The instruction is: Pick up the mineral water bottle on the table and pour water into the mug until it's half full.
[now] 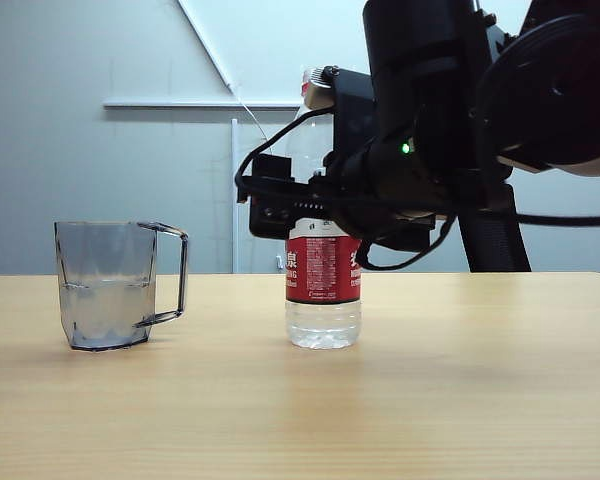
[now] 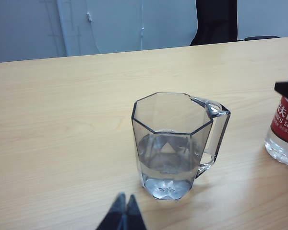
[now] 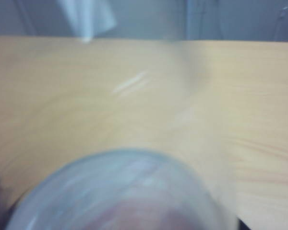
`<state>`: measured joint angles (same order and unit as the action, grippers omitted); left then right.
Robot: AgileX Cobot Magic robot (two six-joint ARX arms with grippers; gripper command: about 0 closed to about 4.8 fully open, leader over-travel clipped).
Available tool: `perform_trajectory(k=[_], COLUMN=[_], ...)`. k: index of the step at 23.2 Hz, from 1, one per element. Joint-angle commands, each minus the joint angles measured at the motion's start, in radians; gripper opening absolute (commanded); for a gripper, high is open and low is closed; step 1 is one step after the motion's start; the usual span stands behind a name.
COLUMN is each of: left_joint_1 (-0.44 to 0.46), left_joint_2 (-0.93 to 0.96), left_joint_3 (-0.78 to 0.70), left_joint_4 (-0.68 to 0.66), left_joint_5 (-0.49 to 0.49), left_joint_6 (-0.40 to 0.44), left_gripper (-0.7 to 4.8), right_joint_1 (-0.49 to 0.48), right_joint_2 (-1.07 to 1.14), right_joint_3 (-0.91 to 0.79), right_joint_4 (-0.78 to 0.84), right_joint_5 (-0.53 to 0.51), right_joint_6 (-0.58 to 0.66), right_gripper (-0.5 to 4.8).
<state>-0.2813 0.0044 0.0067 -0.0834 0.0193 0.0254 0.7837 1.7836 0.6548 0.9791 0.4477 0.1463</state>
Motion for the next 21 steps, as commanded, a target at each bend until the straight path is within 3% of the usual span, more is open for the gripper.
perform_trajectory(k=[1,4,11,16,17,18,19,20,21], left_joint_1=[0.0,0.0,0.0,0.034,0.056,0.1,0.115,0.12,0.12], left_joint_2=[0.002,0.002,0.002,0.002,0.002,0.002,0.002,0.002,0.002], left_joint_3=[0.002,0.002,0.002,0.002,0.002,0.002,0.002,0.002,0.002], left_joint_4=[0.01,0.01,0.01,0.01,0.01,0.01,0.01,0.01,0.01], left_joint_5=[0.004,0.004,0.004,0.011,0.011,0.011,0.005,-0.036,-0.042], left_joint_6=[-0.003,-0.003,-0.003,-0.003,-0.003,-0.003,-0.003,-0.003,-0.003], left_gripper=[-0.02,-0.02,-0.02,-0.02,-0.02,-0.02,-0.02,-0.02,-0.02], right_joint_1=[0.028,0.053,0.09,0.209,0.233,0.27,0.294,0.337,0.356], right_joint_2=[-0.036,-0.077,-0.176,-0.379,-0.407,-0.455,-0.484,-0.536,-0.555], right_joint_3=[-0.031,-0.072,-0.167,-0.256,-0.261,-0.268,-0.27,-0.27,-0.27], right_joint_4=[0.024,0.024,0.027,-0.01,-0.014,-0.018,-0.019,-0.023,-0.023], right_joint_5=[0.027,0.097,0.128,0.164,0.164,0.181,0.205,0.253,0.271], right_joint_6=[0.003,0.003,0.004,0.011,0.011,0.011,0.01,0.009,0.008], right_gripper=[4.79,4.79,4.79,4.79,4.49,2.86,1.63,-0.14,-0.03])
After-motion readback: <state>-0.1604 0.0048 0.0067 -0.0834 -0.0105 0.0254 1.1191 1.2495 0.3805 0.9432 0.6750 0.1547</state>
